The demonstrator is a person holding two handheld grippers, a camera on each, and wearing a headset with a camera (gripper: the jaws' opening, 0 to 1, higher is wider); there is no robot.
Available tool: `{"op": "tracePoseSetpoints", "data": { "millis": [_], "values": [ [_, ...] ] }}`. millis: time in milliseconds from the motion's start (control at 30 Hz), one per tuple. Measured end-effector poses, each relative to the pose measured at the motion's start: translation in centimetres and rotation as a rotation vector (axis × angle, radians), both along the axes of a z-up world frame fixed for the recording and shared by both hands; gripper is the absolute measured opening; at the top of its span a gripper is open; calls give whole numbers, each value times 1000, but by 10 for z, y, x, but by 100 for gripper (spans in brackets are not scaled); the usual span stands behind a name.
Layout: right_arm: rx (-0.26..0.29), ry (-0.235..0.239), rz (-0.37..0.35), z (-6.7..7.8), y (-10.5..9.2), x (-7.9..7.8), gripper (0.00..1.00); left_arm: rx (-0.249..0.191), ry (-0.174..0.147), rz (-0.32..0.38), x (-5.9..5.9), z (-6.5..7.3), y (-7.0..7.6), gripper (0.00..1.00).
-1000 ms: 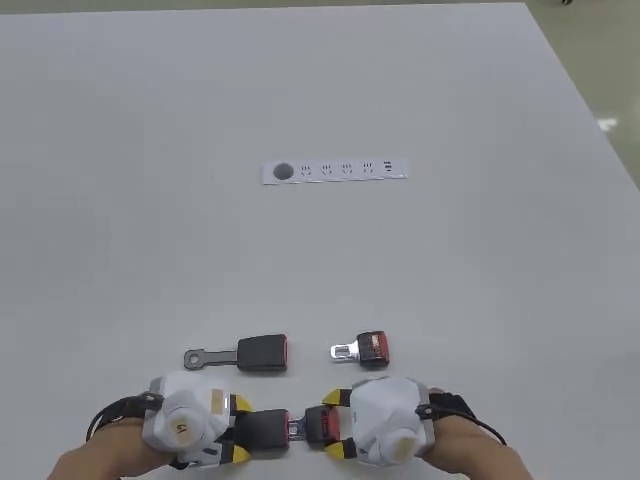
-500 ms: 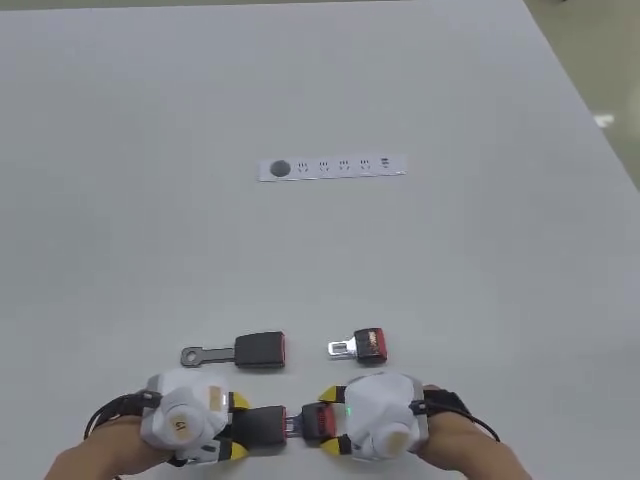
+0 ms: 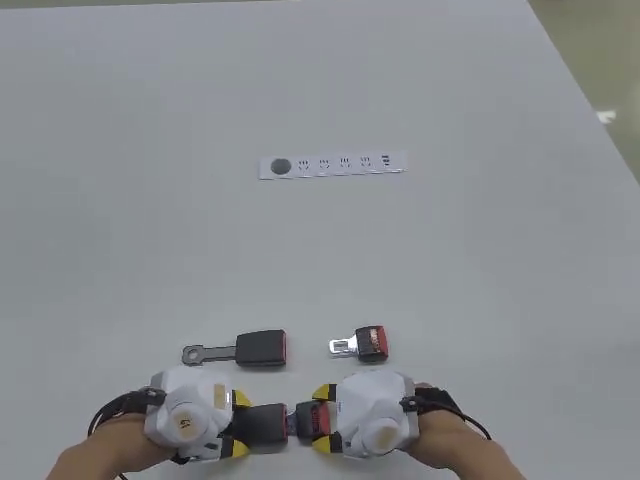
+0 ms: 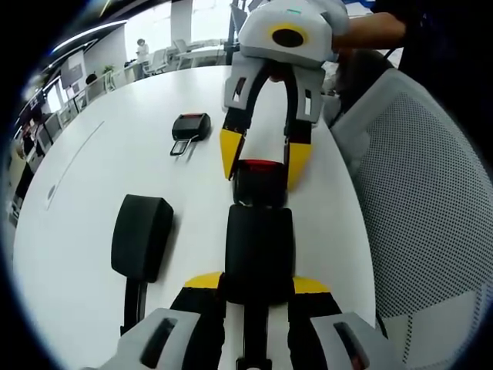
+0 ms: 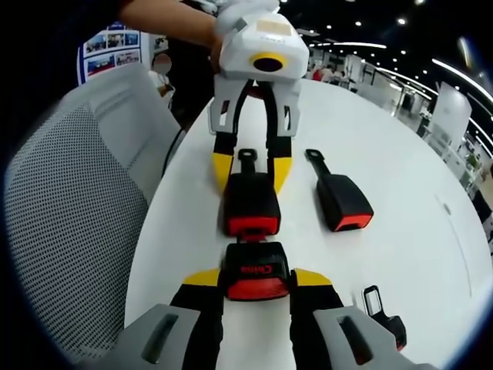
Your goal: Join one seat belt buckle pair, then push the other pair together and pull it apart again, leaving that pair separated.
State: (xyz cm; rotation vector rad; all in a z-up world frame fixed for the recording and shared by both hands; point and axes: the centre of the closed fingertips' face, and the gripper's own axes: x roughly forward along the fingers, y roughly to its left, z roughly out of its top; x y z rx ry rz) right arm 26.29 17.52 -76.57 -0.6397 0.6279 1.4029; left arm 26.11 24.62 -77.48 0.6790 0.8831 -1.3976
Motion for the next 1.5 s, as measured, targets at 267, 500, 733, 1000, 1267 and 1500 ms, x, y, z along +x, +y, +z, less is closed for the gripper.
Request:
{"op": "tracePoseSetpoints", "data": {
  "millis": [267, 500, 733, 1000, 1267, 1500],
  "values": [
    [3, 3, -23, 2, 2, -2, 28, 3, 0, 2, -1, 1, -1, 31],
    [8, 4, -36, 4, 5, -2, 28, 6, 1, 6, -1, 0, -2, 30],
    [-4, 9, -37, 1, 8, -1, 28, 8, -1, 11, -1, 0, 0, 30],
    [7, -1, -15, 0, 7, 1, 28, -3, -8, -5, -1, 1, -1, 31],
    [22, 10, -18, -5, 8, 2, 28, 14, -5, -14, 0, 1, -3, 31],
    [31, 11, -1, -4, 5, 0, 28, 4, -8, -23, -2, 1, -2, 31]
  ]
}}
